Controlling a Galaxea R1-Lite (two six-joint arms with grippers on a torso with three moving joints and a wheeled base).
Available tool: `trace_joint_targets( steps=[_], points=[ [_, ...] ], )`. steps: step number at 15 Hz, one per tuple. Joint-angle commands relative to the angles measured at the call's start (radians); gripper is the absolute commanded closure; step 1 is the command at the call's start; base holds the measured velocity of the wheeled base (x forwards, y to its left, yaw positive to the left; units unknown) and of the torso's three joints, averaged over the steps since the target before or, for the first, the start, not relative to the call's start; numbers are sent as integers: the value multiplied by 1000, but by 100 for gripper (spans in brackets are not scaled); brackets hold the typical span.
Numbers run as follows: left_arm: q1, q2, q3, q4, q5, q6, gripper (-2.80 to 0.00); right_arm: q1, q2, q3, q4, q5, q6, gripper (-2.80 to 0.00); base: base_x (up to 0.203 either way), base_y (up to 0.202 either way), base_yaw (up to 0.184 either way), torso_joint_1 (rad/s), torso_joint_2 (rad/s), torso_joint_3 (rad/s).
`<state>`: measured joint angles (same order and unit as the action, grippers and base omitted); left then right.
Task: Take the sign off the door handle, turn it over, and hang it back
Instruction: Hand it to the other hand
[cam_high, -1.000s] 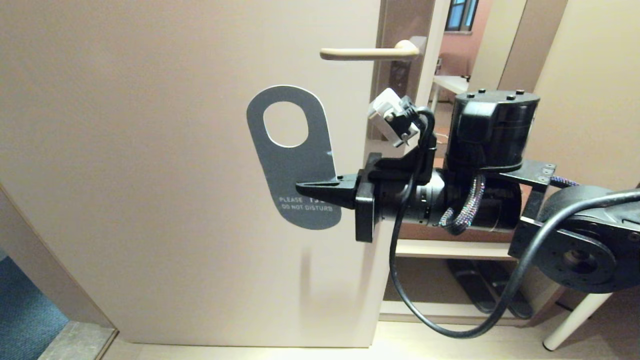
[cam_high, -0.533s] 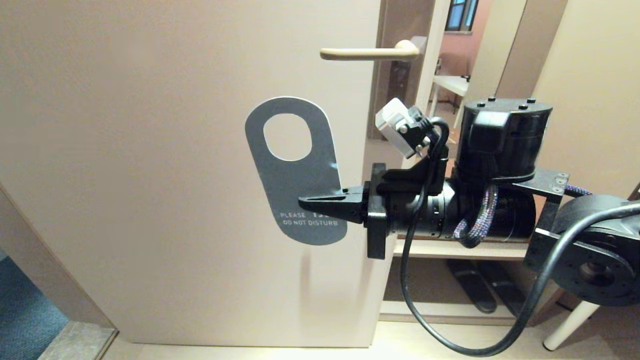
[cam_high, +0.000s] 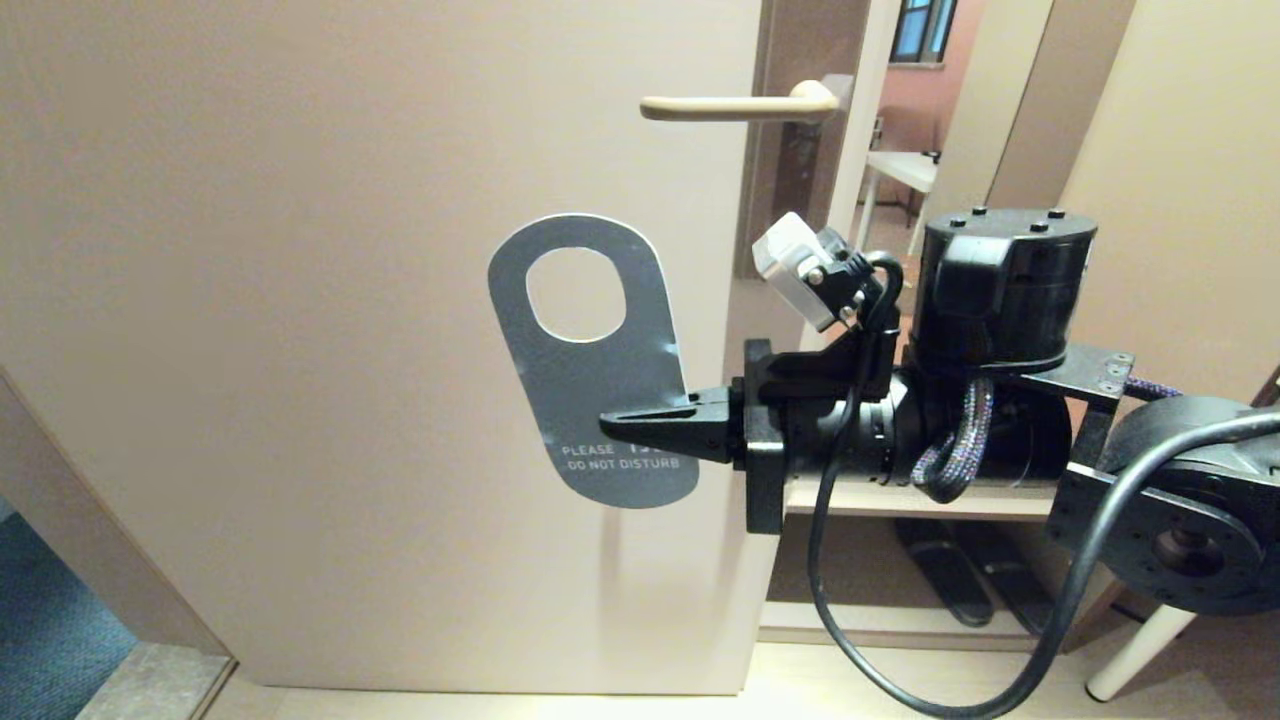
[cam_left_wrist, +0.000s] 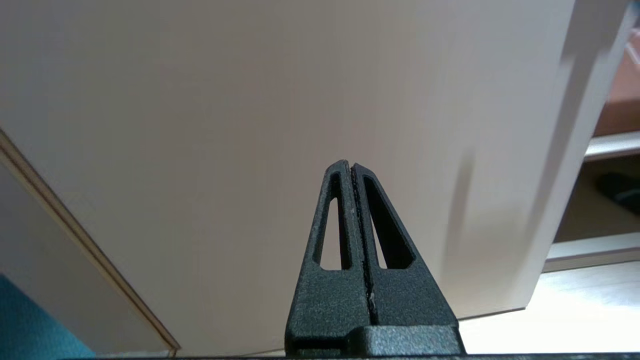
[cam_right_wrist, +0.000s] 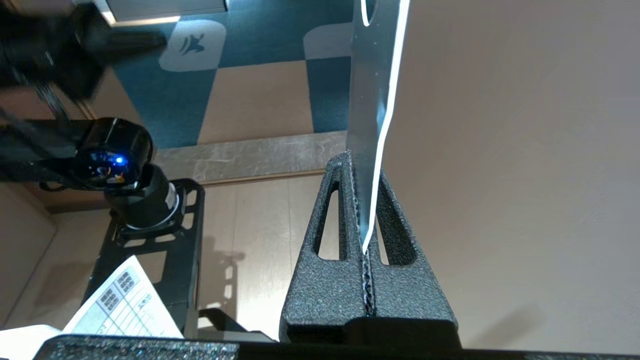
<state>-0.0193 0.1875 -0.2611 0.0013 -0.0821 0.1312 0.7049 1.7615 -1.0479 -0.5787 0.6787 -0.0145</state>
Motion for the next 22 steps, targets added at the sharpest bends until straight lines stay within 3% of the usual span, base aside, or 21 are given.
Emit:
trace_joint_targets(
  steps=[1, 5, 7, 10, 13, 14, 17, 22],
  points=[
    [-23, 166, -84, -2, -1, -2, 0, -9, 14, -10, -4, 13, -1, 0, 0, 0, 0, 0, 0, 0],
    [-164, 404, -225, -31, -27, -30, 0, -13, 34, -45, -55, 34, 7, 0, 0, 0, 0, 0, 0, 0],
    [-233, 497, -240, -101, -85, -62, 0, -13, 33, -46, -75, 57, 7, 0, 0, 0, 0, 0, 0, 0],
    [-316, 598, -245, -203, -219, -169, 0, -12, 12, -42, -75, 71, 6, 0, 0, 0, 0, 0, 0, 0],
    [-346, 663, -242, -234, -281, -206, 0, -12, -7, -38, -75, 71, 5, 0, 0, 0, 0, 0, 0, 0],
    [-358, 672, -241, -234, -290, -213, -280, -12, -10, -35, -75, 71, 5, 0, 0, 0, 0, 0, 0, 0],
    [-375, 709, -242, -241, -293, -213, -280, -12, -16, -26, -75, 71, 2, 0, 0, 0, 0, 0, 0, 0],
    [-438, 804, -239, -379, -304, -216, -280, -12, -32, -2, -75, 123, 9, 0, 0, 0, 0, 0, 0, 0]
  ],
)
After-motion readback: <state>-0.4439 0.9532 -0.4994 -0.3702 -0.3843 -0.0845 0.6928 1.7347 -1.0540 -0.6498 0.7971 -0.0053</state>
